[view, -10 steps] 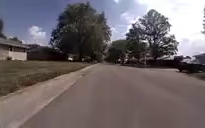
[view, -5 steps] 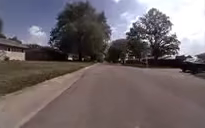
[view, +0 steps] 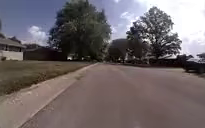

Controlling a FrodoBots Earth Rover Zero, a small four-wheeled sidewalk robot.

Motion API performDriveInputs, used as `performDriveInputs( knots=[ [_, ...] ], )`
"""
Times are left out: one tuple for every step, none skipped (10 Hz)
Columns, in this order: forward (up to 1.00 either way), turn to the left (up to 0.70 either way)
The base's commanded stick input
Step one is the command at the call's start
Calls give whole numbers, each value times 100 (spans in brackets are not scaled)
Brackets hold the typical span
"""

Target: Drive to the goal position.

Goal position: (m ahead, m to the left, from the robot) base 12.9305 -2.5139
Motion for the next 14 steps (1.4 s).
performDriveInputs(
  knots=[
    [100, 0],
    [100, 0],
    [100, 0],
    [100, 0],
    [100, 0],
    [100, 0],
    [100, 0],
    [100, -1],
    [100, -2],
    [100, -2],
    [100, -2],
    [100, -2],
    [100, -2],
    [100, -2]
  ],
)
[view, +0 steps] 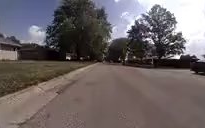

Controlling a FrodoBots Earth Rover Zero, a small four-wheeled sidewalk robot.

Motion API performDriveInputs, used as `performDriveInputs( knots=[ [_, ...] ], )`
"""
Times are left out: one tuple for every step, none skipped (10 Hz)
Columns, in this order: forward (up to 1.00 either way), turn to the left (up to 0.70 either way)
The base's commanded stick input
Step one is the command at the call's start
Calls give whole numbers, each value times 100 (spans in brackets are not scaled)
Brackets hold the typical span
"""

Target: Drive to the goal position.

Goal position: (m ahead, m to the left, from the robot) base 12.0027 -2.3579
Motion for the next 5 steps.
performDriveInputs(
  knots=[
    [100, -2],
    [100, -2],
    [100, -3],
    [100, -2],
    [100, -2]
  ],
)
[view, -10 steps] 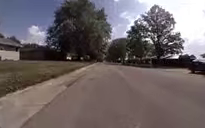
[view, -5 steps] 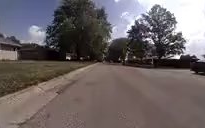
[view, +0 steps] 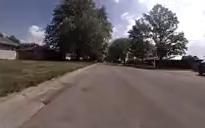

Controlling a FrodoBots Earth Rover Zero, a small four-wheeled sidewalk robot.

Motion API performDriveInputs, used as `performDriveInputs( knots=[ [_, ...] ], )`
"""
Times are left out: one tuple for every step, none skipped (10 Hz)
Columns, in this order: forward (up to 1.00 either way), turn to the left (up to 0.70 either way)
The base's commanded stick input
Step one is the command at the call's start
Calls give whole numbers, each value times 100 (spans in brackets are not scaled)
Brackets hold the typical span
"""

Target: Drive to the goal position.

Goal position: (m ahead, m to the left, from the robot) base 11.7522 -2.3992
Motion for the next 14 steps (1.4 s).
performDriveInputs(
  knots=[
    [100, -2],
    [100, -2],
    [100, -2],
    [100, -2],
    [100, -2],
    [100, -2],
    [100, -2],
    [100, -2],
    [100, -2],
    [100, -2],
    [100, -2],
    [100, -2],
    [100, -2],
    [100, -2]
  ],
)
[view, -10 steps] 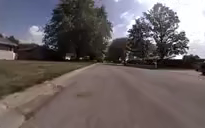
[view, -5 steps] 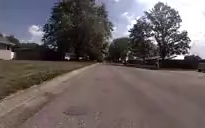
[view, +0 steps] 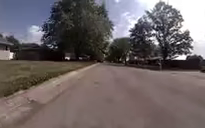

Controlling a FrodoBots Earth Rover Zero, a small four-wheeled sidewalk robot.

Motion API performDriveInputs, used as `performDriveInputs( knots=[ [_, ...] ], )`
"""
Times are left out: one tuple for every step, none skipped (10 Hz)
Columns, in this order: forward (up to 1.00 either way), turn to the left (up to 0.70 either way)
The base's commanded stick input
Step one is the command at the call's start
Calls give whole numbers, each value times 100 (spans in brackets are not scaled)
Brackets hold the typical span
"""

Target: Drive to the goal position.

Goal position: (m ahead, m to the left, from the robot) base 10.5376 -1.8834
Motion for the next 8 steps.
performDriveInputs(
  knots=[
    [100, -2],
    [100, -2],
    [100, -2],
    [100, -2],
    [100, -2],
    [100, -3],
    [100, -25],
    [100, -37]
  ],
)
